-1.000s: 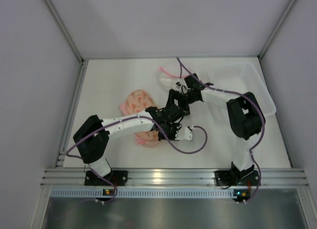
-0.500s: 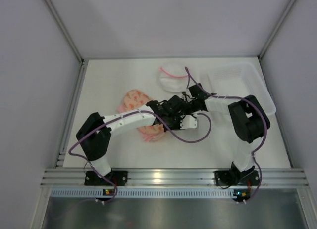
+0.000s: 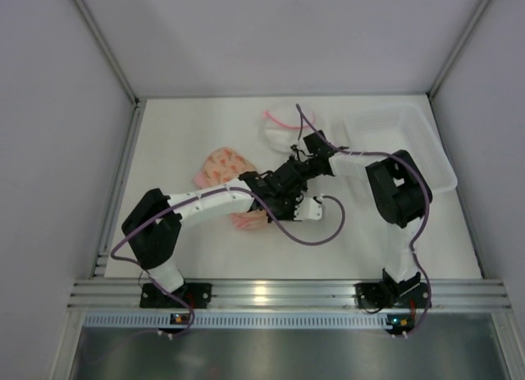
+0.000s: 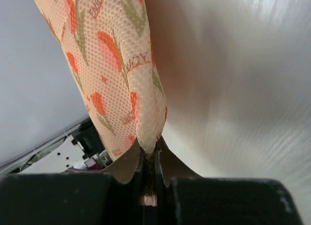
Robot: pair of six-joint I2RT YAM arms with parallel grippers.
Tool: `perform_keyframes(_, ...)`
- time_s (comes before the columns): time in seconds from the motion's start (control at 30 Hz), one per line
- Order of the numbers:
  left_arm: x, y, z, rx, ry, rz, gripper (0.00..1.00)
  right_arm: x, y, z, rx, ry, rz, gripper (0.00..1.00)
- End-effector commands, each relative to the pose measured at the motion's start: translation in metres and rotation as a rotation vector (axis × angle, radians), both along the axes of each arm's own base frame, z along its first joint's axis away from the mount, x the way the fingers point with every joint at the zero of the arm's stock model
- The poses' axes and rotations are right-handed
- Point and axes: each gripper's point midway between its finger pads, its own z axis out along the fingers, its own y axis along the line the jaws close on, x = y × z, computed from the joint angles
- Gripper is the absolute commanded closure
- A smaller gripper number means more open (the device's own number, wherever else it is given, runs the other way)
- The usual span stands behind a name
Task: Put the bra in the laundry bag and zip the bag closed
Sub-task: Zip the zipper on the laundry bag.
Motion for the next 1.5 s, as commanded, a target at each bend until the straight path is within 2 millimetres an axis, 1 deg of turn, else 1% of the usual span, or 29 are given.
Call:
perform_keyframes(0.0, -0.036, 0.011, 0.002, -0.001, 0.053, -0.123, 1.00, 0.016, 0.007, 0.011, 0.037, -0.069, 0.063, 1.00)
perform_keyframes(0.07, -0.058, 0.024, -0.007, 0.038, 0.071, -0.209, 1.00, 0.024, 0.006, 0.013, 0.037, -0.120, 0.087, 1.00)
perform_keyframes(0.1, -0.068, 0.033, -0.010, 0.066, 0.092, -0.238, 1.00, 0.021, 0.004, 0.007, 0.016, -0.097, 0.099, 1.00)
perform_keyframes(0.13, -0.078, 0.038, -0.013, 0.082, 0.109, -0.275, 1.00, 0.025, 0.006, 0.011, 0.015, -0.122, 0.113, 1.00)
perform_keyframes(0.17, -0.085, 0.041, -0.011, 0.079, 0.110, -0.323, 1.00, 0.026, 0.004, 0.009, 0.005, -0.148, 0.136, 1.00)
perform_keyframes(0.2, -0.095, 0.053, -0.015, 0.109, 0.141, -0.346, 1.00, 0.028, 0.003, 0.005, -0.009, -0.155, 0.146, 1.00)
perform_keyframes(0.3, -0.110, 0.070, -0.019, 0.158, 0.167, -0.436, 1.00, 0.032, 0.000, 0.003, -0.053, -0.206, 0.203, 1.00)
perform_keyframes(0.33, -0.117, 0.080, -0.021, 0.194, 0.189, -0.460, 1.00, 0.034, -0.003, 0.005, -0.089, -0.216, 0.213, 1.00)
perform_keyframes(0.4, -0.121, 0.095, -0.027, 0.248, 0.185, -0.528, 1.00, 0.035, -0.007, -0.001, -0.121, -0.251, 0.261, 1.00)
perform_keyframes(0.43, -0.124, 0.103, -0.030, 0.280, 0.188, -0.547, 1.00, 0.037, -0.007, 0.002, -0.123, -0.264, 0.270, 1.00)
perform_keyframes(0.5, -0.122, 0.108, -0.032, 0.300, 0.158, -0.594, 1.00, 0.036, -0.009, 0.002, -0.129, -0.276, 0.284, 1.00)
perform_keyframes(0.53, -0.115, 0.105, -0.030, 0.301, 0.125, -0.566, 1.00, 0.035, -0.009, 0.003, -0.126, -0.268, 0.278, 0.60)
perform_keyframes(0.57, -0.110, 0.100, -0.032, 0.308, 0.120, -0.530, 1.00, 0.036, -0.007, 0.006, -0.115, -0.277, 0.269, 0.43)
perform_keyframes(0.6, -0.104, 0.093, -0.030, 0.309, 0.113, -0.502, 1.00, 0.036, -0.006, 0.014, -0.099, -0.288, 0.259, 0.30)
perform_keyframes(0.63, -0.093, 0.080, -0.023, 0.292, 0.101, -0.426, 1.00, 0.031, -0.007, 0.014, -0.097, -0.269, 0.249, 0.22)
perform_keyframes(0.67, -0.083, 0.068, -0.026, 0.280, 0.095, -0.384, 1.00, 0.031, -0.007, 0.016, -0.095, -0.273, 0.245, 0.20)
perform_keyframes(0.7, -0.077, 0.063, -0.024, 0.274, 0.099, -0.348, 1.00, 0.030, -0.008, 0.023, -0.087, -0.282, 0.240, 0.19)
perform_keyframes(0.73, -0.070, 0.058, -0.023, 0.267, 0.111, -0.308, 1.00, 0.025, -0.012, 0.020, -0.095, -0.266, 0.233, 0.19)
perform_keyframes(0.77, -0.061, 0.043, -0.019, 0.240, 0.122, -0.253, 1.00, 0.024, -0.015, 0.029, -0.093, -0.276, 0.218, 0.19)
perform_keyframes(0.87, -0.039, 0.032, -0.014, 0.197, 0.125, -0.148, 1.00, 0.017, -0.031, 0.033, -0.114, -0.262, 0.164, 0.18)
perform_keyframes(0.9, -0.027, 0.025, -0.014, 0.168, 0.094, -0.121, 1.00, 0.017, -0.040, 0.026, -0.126, -0.244, 0.130, 0.16)
perform_keyframes(0.97, -0.014, 0.018, -0.009, 0.144, 0.055, -0.076, 1.00, 0.017, -0.050, 0.030, -0.130, -0.225, 0.078, 0.11)
perform_keyframes(1.07, 0.002, 0.009, -0.005, 0.114, 0.034, -0.020, 1.00, 0.021, -0.067, 0.030, -0.127, -0.202, 0.008, 0.13)
perform_keyframes(1.1, 0.008, 0.006, -0.003, 0.102, 0.027, -0.004, 1.00, 0.018, -0.072, 0.027, -0.123, -0.180, -0.009, 0.17)
perform_keyframes(1.17, 0.016, 0.003, -0.003, 0.094, 0.016, 0.033, 1.00, 0.017, -0.069, 0.031, -0.088, -0.155, -0.046, 0.23)
perform_keyframes(1.2, 0.023, 0.000, 0.000, 0.082, 0.003, 0.050, 1.00, 0.010, -0.066, 0.028, -0.073, -0.124, -0.048, 0.24)
perform_keyframes(1.27, 0.029, -0.007, 0.001, 0.059, -0.009, 0.070, 1.00, 0.010, -0.059, 0.030, -0.046, -0.091, -0.085, 0.23)
perform_keyframes(1.3, 0.031, -0.012, 0.006, 0.041, -0.013, 0.078, 1.00, 0.008, -0.055, 0.031, -0.035, -0.059, -0.097, 0.25)
perform_keyframes(1.47, 0.035, -0.025, 0.011, 0.004, -0.002, 0.088, 1.00, 0.017, -0.039, 0.030, -0.021, -0.072, -0.080, 0.27)
